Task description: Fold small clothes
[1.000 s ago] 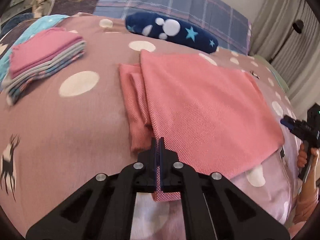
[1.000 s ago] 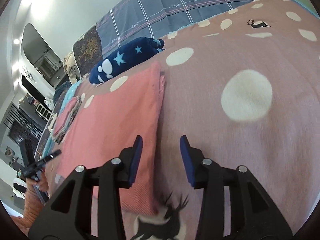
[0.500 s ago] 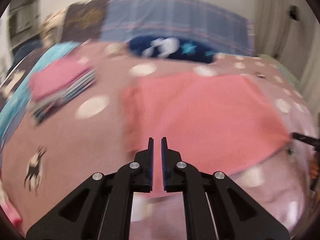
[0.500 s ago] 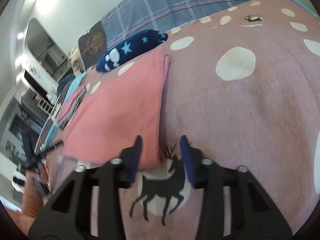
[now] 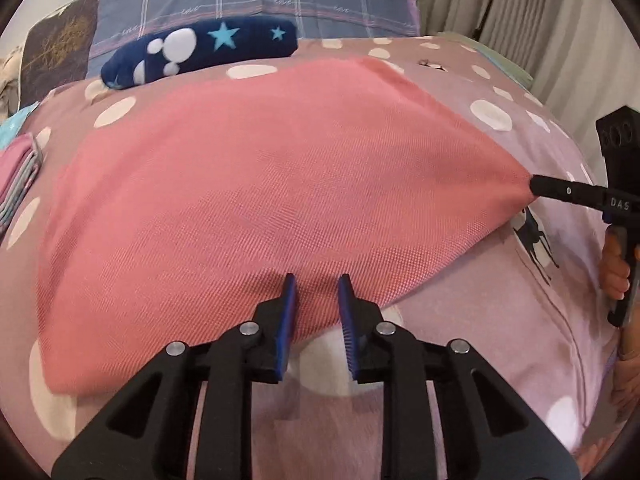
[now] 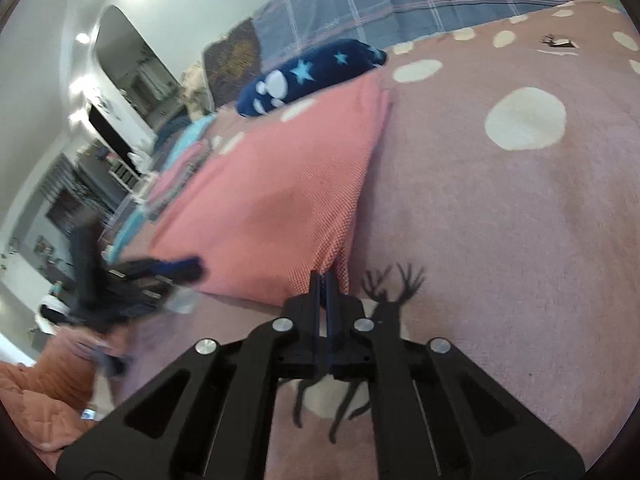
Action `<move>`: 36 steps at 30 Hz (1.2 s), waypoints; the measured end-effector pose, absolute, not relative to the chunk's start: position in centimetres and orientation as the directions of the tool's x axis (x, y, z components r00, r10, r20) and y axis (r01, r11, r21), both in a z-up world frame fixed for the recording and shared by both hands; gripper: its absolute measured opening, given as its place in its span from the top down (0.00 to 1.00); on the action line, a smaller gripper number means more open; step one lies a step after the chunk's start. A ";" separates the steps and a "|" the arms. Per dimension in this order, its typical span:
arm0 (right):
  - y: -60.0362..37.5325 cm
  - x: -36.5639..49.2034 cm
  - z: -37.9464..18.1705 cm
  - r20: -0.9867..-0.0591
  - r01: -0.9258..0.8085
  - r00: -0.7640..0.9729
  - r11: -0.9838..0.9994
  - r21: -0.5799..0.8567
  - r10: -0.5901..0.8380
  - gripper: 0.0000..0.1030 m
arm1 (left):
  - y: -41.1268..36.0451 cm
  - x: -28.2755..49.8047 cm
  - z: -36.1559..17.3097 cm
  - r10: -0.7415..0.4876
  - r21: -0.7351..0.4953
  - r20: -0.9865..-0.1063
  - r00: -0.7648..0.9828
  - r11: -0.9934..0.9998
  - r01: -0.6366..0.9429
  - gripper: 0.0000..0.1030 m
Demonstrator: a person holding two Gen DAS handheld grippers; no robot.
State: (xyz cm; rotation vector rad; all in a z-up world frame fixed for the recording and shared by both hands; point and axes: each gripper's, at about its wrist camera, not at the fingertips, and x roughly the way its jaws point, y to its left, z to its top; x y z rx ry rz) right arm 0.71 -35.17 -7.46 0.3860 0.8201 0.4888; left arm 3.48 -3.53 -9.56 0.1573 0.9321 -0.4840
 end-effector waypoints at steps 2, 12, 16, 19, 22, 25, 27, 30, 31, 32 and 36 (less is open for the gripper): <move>-36.0 0.7 -7.4 -0.609 -0.255 0.572 0.825 0.505 0.549 0.98 | -4.6 3.1 -9.2 -0.272 -0.001 -0.814 0.514 0.885 0.466 0.77; -37.9 1.8 -7.9 -0.626 -0.230 0.537 0.812 0.537 0.566 0.98 | -17.5 1.4 -6.5 -0.425 0.034 -0.768 0.479 0.720 0.693 0.70; -38.5 2.4 -7.8 -0.664 -0.189 0.524 0.833 0.519 0.533 0.97 | -21.5 1.2 -8.2 -0.411 0.068 -0.789 0.457 0.680 0.730 0.61; -39.4 2.3 -7.9 -0.659 -0.167 0.532 0.829 0.534 0.532 0.96 | -23.3 1.5 -9.6 -0.367 0.104 -0.810 0.457 0.677 0.728 0.55; -40.2 2.1 -8.0 -0.649 -0.155 0.540 0.821 0.550 0.537 0.96 | -23.3 1.8 -9.4 -0.370 0.093 -0.805 0.463 0.692 0.716 0.63; -40.3 2.2 -8.1 -0.654 -0.156 0.536 0.824 0.544 0.533 0.96 | -21.0 3.2 -8.9 -0.389 0.007 -0.802 0.453 0.753 0.658 0.86; -40.2 2.5 -8.2 -0.656 -0.161 0.526 0.821 0.548 0.541 0.96 | -18.6 4.1 -8.7 -0.420 -0.084 -0.793 0.441 0.792 0.604 0.88; -39.4 3.5 -8.3 -0.665 -0.186 0.501 0.819 0.542 0.554 0.96 | -17.0 4.6 -8.8 -0.450 -0.157 -0.786 0.424 0.809 0.567 0.89; -38.8 4.2 -8.3 -0.673 -0.200 0.487 0.821 0.535 0.557 0.96 | -16.9 4.5 -8.8 -0.451 -0.161 -0.784 0.426 0.811 0.563 0.89; -38.5 4.6 -8.4 -0.677 -0.205 0.478 0.821 0.534 0.560 0.96 | -16.8 4.3 -8.8 -0.453 -0.163 -0.783 0.427 0.811 0.562 0.89; -36.8 7.2 -9.0 -0.689 -0.214 0.419 0.802 0.558 0.591 0.84 | -17.2 4.0 -8.9 -0.447 -0.145 -0.781 0.436 0.809 0.570 0.89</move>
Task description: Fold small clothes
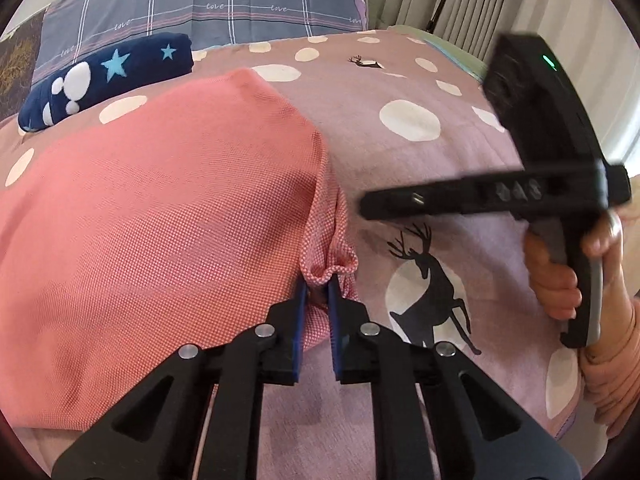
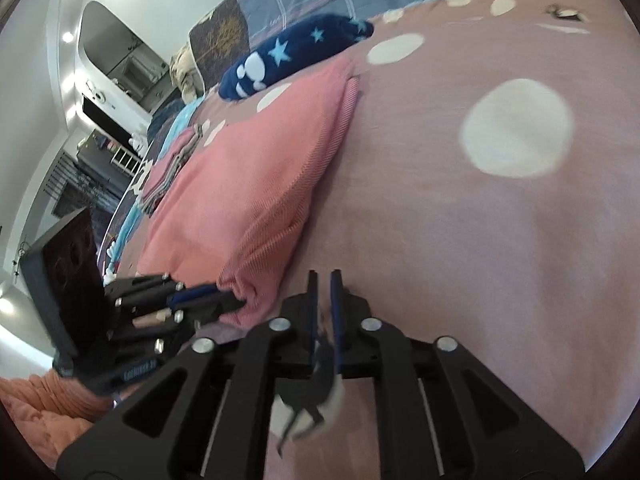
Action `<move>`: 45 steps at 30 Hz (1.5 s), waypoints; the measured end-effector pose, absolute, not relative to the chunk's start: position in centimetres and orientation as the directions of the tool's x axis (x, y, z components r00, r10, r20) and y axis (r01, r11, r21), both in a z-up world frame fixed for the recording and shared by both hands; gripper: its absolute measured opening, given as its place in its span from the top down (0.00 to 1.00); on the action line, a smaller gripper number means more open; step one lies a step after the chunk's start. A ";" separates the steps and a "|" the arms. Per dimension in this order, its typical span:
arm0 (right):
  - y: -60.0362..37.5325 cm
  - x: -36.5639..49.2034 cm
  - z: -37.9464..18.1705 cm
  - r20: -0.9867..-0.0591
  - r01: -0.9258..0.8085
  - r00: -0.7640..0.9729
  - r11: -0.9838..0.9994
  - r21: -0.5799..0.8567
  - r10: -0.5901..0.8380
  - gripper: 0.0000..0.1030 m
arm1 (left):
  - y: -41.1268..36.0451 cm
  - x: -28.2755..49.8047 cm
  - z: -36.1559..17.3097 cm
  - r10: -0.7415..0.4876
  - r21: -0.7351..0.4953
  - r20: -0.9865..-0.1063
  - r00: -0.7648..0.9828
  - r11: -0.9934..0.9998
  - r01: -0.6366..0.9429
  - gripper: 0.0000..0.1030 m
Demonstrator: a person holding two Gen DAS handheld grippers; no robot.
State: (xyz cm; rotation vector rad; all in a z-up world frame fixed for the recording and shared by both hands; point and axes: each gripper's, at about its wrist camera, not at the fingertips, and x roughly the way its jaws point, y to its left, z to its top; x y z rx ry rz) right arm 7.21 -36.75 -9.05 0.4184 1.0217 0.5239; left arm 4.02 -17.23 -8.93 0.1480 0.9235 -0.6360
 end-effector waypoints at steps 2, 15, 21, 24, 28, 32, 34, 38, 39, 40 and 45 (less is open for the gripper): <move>-36.0 8.4 -9.2 -0.683 -0.212 0.397 0.785 0.582 0.613 0.80 | -17.3 4.0 -9.0 -0.447 -0.143 -0.781 0.435 0.807 0.573 0.89; -35.0 10.6 -8.9 -0.678 -0.172 0.380 0.768 0.617 0.629 0.70 | -20.6 2.3 -8.4 -0.439 -0.047 -0.782 0.442 0.749 0.661 0.58; -34.6 9.7 -9.0 -0.692 -0.194 0.355 0.773 0.603 0.629 0.76 | -20.7 3.6 -9.1 -0.399 -0.051 -0.800 0.449 0.790 0.611 0.95; -35.3 9.2 -9.1 -0.692 -0.177 0.373 0.780 0.601 0.618 0.96 | -19.5 3.7 -8.6 -0.437 -0.108 -0.778 0.452 0.801 0.589 0.96; -35.7 7.2 -6.7 -0.668 -0.212 0.464 0.805 0.554 0.582 0.99 | -20.2 2.1 -8.1 -0.452 -0.059 -0.761 0.466 0.763 0.643 0.96; -35.3 7.3 -7.0 -0.705 -0.227 0.453 0.835 0.501 0.546 0.99 | -20.5 2.3 -9.0 -0.433 -0.053 -0.780 0.452 0.766 0.641 0.96; -36.5 8.4 -7.8 -0.707 -0.156 0.456 0.831 0.534 0.540 0.95 | -20.4 2.9 -9.2 -0.437 -0.073 -0.784 0.440 0.770 0.634 0.96; -38.9 11.8 -8.2 -0.661 -0.082 0.494 0.787 0.612 0.566 0.94 | -20.6 2.8 -9.3 -0.427 -0.061 -0.789 0.442 0.771 0.634 0.96; -39.0 12.8 -8.2 -0.658 -0.068 0.501 0.783 0.619 0.563 0.94 | -20.7 2.7 -9.3 -0.422 -0.053 -0.789 0.447 0.771 0.635 0.96; -39.0 14.5 -8.3 -0.662 -0.059 0.502 0.785 0.617 0.557 0.92 | -20.7 2.6 -9.3 -0.420 -0.048 -0.788 0.450 0.771 0.635 0.96; -37.7 19.2 -9.0 -0.674 -0.047 0.483 0.785 0.618 0.560 0.76 | -21.1 2.4 -9.4 -0.404 -0.024 -0.791 0.460 0.770 0.637 0.95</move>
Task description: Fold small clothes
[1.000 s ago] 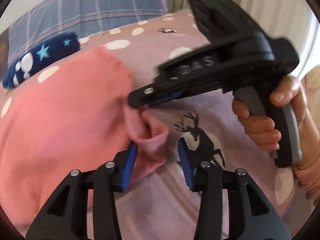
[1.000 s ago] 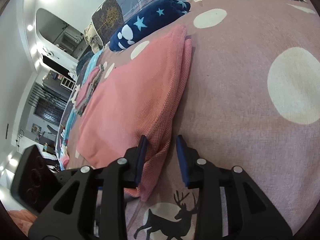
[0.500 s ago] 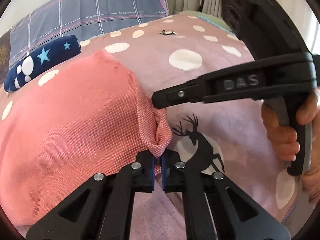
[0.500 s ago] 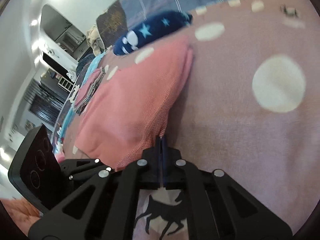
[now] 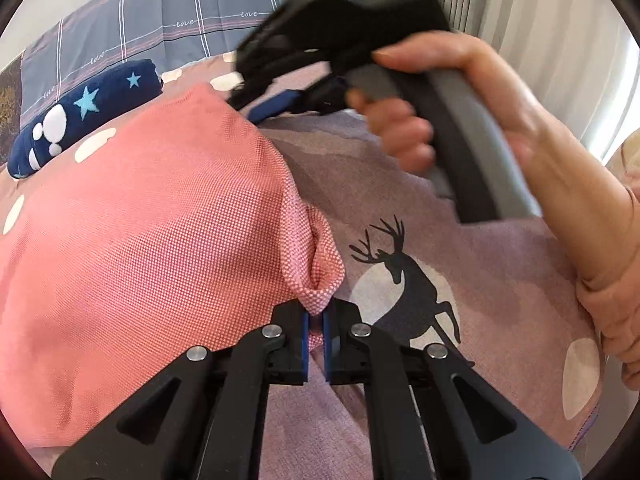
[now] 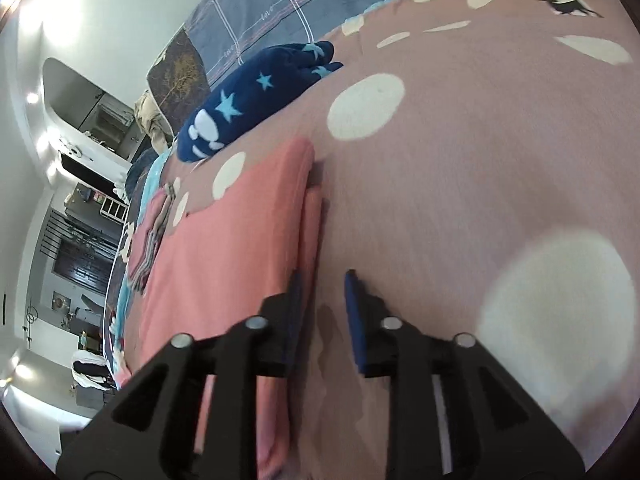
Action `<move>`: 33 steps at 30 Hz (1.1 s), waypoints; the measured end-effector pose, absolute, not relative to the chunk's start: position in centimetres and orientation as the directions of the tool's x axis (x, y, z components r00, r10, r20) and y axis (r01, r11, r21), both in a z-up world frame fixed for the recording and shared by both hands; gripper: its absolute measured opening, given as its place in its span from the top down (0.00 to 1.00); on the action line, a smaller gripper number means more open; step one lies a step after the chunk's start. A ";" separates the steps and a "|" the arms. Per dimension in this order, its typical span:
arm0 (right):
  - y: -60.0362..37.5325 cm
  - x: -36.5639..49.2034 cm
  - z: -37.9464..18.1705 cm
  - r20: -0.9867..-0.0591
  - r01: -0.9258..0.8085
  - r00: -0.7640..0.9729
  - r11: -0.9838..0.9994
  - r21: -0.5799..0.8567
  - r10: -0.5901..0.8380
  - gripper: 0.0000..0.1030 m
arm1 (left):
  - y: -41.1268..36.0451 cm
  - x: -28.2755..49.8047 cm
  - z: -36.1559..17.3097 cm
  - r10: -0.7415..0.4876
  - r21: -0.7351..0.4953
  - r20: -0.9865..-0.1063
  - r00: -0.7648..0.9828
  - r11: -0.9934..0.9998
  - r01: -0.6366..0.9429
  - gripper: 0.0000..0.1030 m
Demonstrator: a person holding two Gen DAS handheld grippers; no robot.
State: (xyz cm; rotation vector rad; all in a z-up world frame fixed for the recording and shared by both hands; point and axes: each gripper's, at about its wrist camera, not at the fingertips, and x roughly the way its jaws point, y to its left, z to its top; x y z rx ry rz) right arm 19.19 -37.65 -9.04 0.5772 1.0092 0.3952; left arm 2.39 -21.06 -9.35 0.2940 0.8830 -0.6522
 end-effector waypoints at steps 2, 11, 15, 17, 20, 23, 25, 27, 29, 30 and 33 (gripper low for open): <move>-37.1 20.4 -9.1 -0.679 -0.055 0.475 0.789 0.613 0.560 0.76 | -21.4 2.3 -9.4 -0.398 -0.009 -0.792 0.464 0.767 0.642 0.95; -36.4 21.7 -7.2 -0.663 -0.088 0.556 0.829 0.553 0.501 0.98 | -23.8 0.9 -9.9 -0.343 0.135 -0.783 0.519 0.720 0.681 0.95; -36.9 22.5 -10.2 -0.690 -0.040 0.512 0.817 0.576 0.512 0.98 | -24.2 -1.0 -9.4 -0.410 0.141 -0.760 0.504 0.654 0.744 0.89; -38.1 21.8 -9.6 -0.662 -0.010 0.534 0.787 0.617 0.526 0.95 | -24.0 -1.2 -9.0 -0.475 0.083 -0.755 0.453 0.616 0.783 0.89; -38.7 19.6 -6.9 -0.657 -0.058 0.574 0.825 0.563 0.488 0.92 | -23.6 -1.9 -8.6 -0.538 0.029 -0.746 0.394 0.564 0.825 0.89; -38.2 17.3 -5.6 -0.620 -0.179 0.517 0.783 0.596 0.590 0.92 | -22.4 -2.1 -8.2 -0.556 -0.016 -0.741 0.378 0.577 0.817 0.89; -37.4 15.6 -5.9 -0.605 -0.251 0.447 0.741 0.623 0.659 0.88 | -20.6 -1.8 -7.7 -0.565 -0.065 -0.733 0.378 0.612 0.788 0.87; -36.6 14.1 -6.9 -0.605 -0.277 0.384 0.712 0.645 0.697 0.85 | -18.4 -1.6 -7.2 -0.550 -0.079 -0.728 0.409 0.661 0.746 0.83; -35.3 11.9 -8.9 -0.741 -0.278 0.356 0.822 0.497 0.569 0.88 | -15.2 -1.1 -6.8 -0.499 -0.056 -0.723 0.479 0.733 0.678 0.77; -35.0 11.2 -9.3 -0.770 -0.284 0.379 0.856 0.432 0.514 1.00 | -12.7 -0.6 -6.7 -0.447 -0.035 -0.720 0.531 0.787 0.616 0.73; -36.0 8.8 -8.4 -0.764 -0.218 0.455 0.889 0.404 0.459 0.99 | -6.0 0.8 -6.4 -0.338 -0.057 -0.719 0.607 0.900 0.433 0.72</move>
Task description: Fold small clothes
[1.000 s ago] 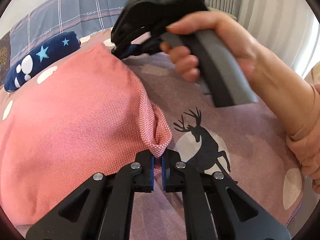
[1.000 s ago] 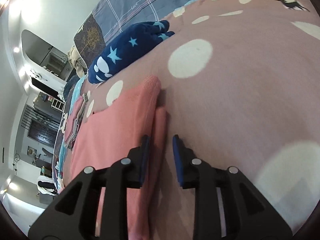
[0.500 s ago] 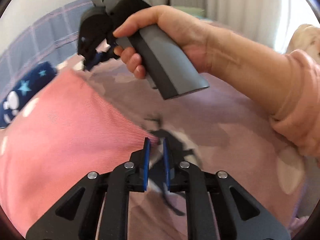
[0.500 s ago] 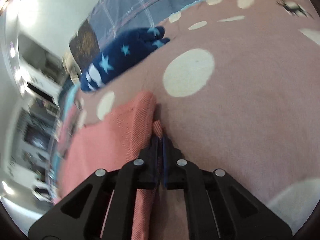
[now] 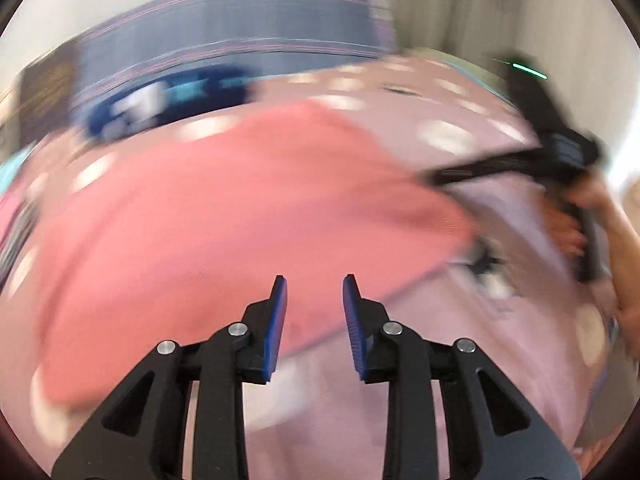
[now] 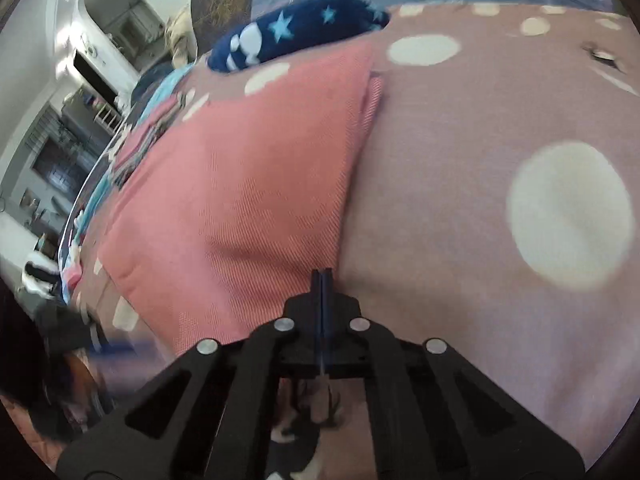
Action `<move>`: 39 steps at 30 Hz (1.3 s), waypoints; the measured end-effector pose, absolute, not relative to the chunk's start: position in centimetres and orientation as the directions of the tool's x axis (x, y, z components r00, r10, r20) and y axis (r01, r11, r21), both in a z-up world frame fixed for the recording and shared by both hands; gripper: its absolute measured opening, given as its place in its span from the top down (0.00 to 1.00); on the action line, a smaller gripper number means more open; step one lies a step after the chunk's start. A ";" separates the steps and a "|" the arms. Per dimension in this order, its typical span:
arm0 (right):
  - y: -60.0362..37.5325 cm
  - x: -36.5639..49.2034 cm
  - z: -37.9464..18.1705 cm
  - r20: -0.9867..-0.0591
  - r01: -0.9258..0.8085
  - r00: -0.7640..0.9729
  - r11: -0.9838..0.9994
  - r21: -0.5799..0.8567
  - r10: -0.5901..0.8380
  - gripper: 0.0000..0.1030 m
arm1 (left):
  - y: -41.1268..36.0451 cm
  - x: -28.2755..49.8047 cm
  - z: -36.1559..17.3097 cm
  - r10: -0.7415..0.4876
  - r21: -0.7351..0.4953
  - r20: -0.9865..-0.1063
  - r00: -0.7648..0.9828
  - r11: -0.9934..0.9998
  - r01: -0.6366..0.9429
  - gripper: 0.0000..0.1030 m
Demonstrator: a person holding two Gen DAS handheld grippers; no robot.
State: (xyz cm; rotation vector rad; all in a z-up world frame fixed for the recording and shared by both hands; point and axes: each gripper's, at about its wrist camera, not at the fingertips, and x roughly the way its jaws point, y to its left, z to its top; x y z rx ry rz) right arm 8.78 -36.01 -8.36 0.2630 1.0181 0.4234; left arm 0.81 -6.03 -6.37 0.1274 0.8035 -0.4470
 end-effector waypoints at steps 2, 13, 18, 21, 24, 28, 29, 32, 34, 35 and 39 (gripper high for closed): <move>-35.8 7.5 -6.6 -0.740 -0.230 0.501 0.893 0.386 0.449 0.93 | -1.9 1.0 -6.0 -0.272 -0.073 -0.710 0.649 0.946 0.316 0.71; -23.8 7.9 -0.9 -0.755 -0.403 0.482 0.878 0.259 0.444 0.79 | 14.9 -0.2 -6.8 -0.172 -0.238 -0.649 0.741 0.971 0.017 0.73; -14.4 11.4 -0.4 -0.768 -0.454 0.452 0.858 0.239 0.453 0.77 | 14.8 -0.1 -7.6 -0.314 -0.306 -0.636 0.705 0.941 0.143 0.73; -9.5 13.7 -0.6 -0.776 -0.463 0.436 0.853 0.241 0.456 0.68 | 14.7 0.4 -8.0 -0.376 -0.330 -0.626 0.683 0.921 0.205 0.73; -5.1 15.9 -1.2 -0.795 -0.460 0.422 0.859 0.227 0.436 0.67 | 15.0 1.4 -8.2 -0.441 -0.382 -0.612 0.656 0.892 0.243 0.73; 0.8 19.0 -2.3 -0.829 -0.464 0.392 0.864 0.195 0.398 0.67 | 15.9 2.9 -8.1 -0.459 -0.411 -0.608 0.648 0.880 0.238 0.71; 2.1 19.5 -2.5 -0.836 -0.476 0.386 0.861 0.181 0.389 0.67 | 16.3 3.5 -8.2 -0.457 -0.418 -0.611 0.647 0.880 0.227 0.70; 5.7 20.8 -3.2 -0.859 -0.513 0.373 0.849 0.125 0.352 0.67 | 17.0 5.7 -8.6 -0.446 -0.433 -0.630 0.636 0.881 0.189 0.68; 7.7 21.3 -3.7 -0.872 -0.536 0.366 0.840 0.089 0.325 0.67 | 17.1 6.7 -9.0 -0.427 -0.431 -0.659 0.619 0.889 0.155 0.68; 8.9 21.7 -4.2 -0.884 -0.547 0.363 0.836 0.055 0.296 0.67 | 17.0 7.1 -9.1 -0.430 -0.432 -0.666 0.609 0.889 0.155 0.68; 11.4 22.9 -6.2 -0.913 -0.547 0.351 0.837 -0.020 0.207 0.67 | 16.9 7.8 -9.7 -0.487 -0.485 -0.649 0.584 0.857 0.176 0.81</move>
